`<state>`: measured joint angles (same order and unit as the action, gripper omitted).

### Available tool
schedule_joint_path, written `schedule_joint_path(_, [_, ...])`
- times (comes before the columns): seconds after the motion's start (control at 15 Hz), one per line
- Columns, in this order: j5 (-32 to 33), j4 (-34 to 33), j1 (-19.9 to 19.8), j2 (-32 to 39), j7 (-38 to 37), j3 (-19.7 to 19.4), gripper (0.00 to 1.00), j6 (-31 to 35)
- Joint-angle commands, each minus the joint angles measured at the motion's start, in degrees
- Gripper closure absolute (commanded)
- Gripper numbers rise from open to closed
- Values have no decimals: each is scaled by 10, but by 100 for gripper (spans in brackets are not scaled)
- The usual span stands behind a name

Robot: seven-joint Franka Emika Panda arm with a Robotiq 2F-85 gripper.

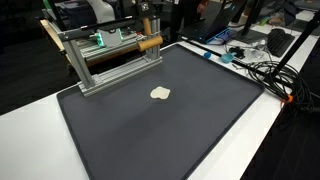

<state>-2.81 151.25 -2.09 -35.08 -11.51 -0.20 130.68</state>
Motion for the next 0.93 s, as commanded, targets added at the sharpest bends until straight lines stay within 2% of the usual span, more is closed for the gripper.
schedule_joint_path(0.0, [48, -7, -31, 7, 4, 18, 79, -8])
schedule_joint_path(0.4, [34, 1, -12, -18, 45, 4, 79, -56])
schedule_joint_path(0.87, [14, 2, 15, -34, 53, 3, 79, -97])
